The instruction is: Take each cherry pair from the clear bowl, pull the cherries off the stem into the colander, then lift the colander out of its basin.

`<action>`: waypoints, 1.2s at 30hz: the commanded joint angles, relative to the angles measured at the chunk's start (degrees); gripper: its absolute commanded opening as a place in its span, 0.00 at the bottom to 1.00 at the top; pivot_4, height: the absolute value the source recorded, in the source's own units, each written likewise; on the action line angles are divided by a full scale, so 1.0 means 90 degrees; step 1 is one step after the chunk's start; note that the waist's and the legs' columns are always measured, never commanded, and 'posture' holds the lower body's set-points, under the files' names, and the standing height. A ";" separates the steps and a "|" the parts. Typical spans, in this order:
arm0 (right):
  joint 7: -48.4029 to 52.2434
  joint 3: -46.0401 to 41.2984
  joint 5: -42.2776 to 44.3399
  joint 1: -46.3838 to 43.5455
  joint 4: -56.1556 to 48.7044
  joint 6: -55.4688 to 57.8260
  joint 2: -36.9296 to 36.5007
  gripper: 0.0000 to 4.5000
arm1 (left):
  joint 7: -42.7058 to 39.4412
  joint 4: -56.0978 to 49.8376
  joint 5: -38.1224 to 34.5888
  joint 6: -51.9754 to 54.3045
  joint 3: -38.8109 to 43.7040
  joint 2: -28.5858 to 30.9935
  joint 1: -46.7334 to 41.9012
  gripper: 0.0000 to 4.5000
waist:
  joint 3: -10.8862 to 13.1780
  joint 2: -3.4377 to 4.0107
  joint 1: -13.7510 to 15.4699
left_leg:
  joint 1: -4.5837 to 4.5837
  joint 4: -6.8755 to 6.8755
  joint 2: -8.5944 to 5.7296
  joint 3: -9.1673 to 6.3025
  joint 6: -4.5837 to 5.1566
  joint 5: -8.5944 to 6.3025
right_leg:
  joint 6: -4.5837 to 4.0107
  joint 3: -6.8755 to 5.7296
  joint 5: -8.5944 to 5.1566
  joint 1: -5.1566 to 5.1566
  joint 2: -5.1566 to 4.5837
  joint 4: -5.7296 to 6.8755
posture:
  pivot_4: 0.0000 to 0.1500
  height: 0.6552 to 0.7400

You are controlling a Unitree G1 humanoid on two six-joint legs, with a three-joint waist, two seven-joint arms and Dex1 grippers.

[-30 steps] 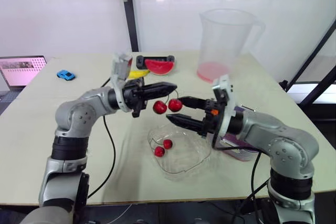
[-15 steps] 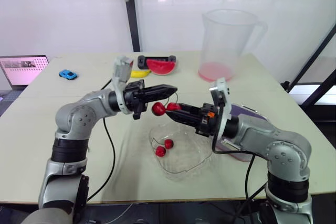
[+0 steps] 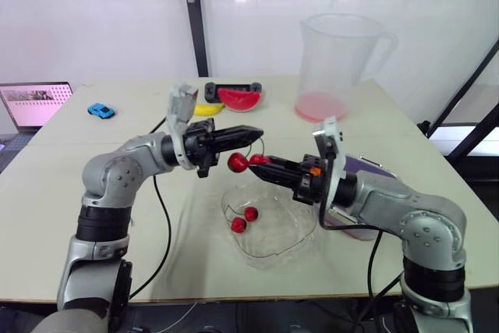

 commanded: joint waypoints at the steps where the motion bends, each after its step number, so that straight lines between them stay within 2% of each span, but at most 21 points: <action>1: 0.0193 0.0191 0.0002 0.0042 -0.0158 -0.0055 -0.0251 0.09 | 0.0002 -0.0191 -0.0162 -0.0037 0.0156 0.0044 -0.0112 0.00 | 0.0000 0.0000 -0.0003 | 0.0000 0.0000 0.0000 0.0000 0.0001 0.0000 | 0.0000 0.0000 0.0000 0.0000 0.0000 0.0000 | 1.00 1.00; 9: 0.0605 0.0514 -0.0222 0.0312 -0.0208 -0.0105 -0.1147 0.09 | 0.0025 -0.0155 -0.0150 -0.0148 0.0156 0.0017 -0.0133 0.00 | 0.0001 -0.0002 0.0020 | -0.0001 0.0005 0.0000 0.0000 0.0003 -0.0002 | 0.0000 -0.0001 0.0000 0.0004 0.0000 -0.0003 | 1.00 1.00; 15: 0.1428 -0.0197 -0.0298 0.0200 0.0255 -0.0388 -0.2258 0.09 | 0.0107 -0.0185 -0.0133 -0.0221 0.0201 0.0024 -0.0074 0.00 | 0.0002 -0.0004 0.0040 | -0.0002 0.0009 -0.0001 0.0002 0.0015 -0.0009 | 0.0000 -0.0001 0.0000 0.0008 -0.0001 -0.0008 | 1.00 1.00; 18: 0.2565 -0.0214 -0.1714 0.0283 0.1437 -0.1419 -0.4053 0.09 | 0.0212 -0.0290 -0.0108 -0.0293 0.0288 0.0102 0.0115 0.00 | 0.0005 0.0001 0.0086 | -0.0001 0.0012 -0.0003 0.0003 0.0021 -0.0012 | 0.0001 -0.0003 -0.0001 0.0013 -0.0001 -0.0012 | 1.00 1.00; 21: 0.3116 0.0223 -0.2633 0.0437 0.2098 -0.2282 -0.4816 0.09 | 0.0281 -0.0382 -0.0069 -0.0366 0.0300 0.0147 0.0235 0.00 | 0.0005 0.0000 0.0124 | 0.0001 0.0018 -0.0002 0.0013 0.0032 -0.0019 | 0.0002 -0.0001 -0.0001 0.0017 0.0000 -0.0017 | 1.00 1.00; 27: 0.3487 0.0973 -0.3639 0.0323 0.2713 -0.3176 -0.4546 0.09 | 0.0489 -0.0608 -0.0020 -0.0466 0.0288 0.0111 0.0460 0.00 | 0.0004 -0.0001 0.0089 | 0.0008 0.0015 0.0005 0.0016 0.0032 -0.0018 | 0.0001 0.0006 -0.0001 0.0019 0.0003 -0.0016 | 1.00 1.00; 31: 0.3641 0.1254 -0.3956 0.0272 0.2826 -0.3259 -0.4357 0.09 | 0.0614 -0.0757 -0.0058 -0.0481 0.0317 0.0111 0.0581 0.00 | 0.0005 0.0000 0.0141 | 0.0007 0.0017 0.0005 0.0014 0.0029 -0.0017 | 0.0002 0.0006 -0.0001 0.0018 0.0001 -0.0016 | 1.00 1.00; 36: 0.3751 0.1091 -0.4008 0.0329 0.2701 -0.3096 -0.4396 0.59 | 0.0756 -0.0810 -0.0077 -0.0424 0.0394 0.0240 0.0579 0.00 | 0.0005 0.0000 0.0177 | 0.0006 0.0022 0.0003 0.0013 0.0028 -0.0016 | 0.0001 0.0006 -0.0001 0.0022 -0.0002 -0.0018 | 1.00 1.00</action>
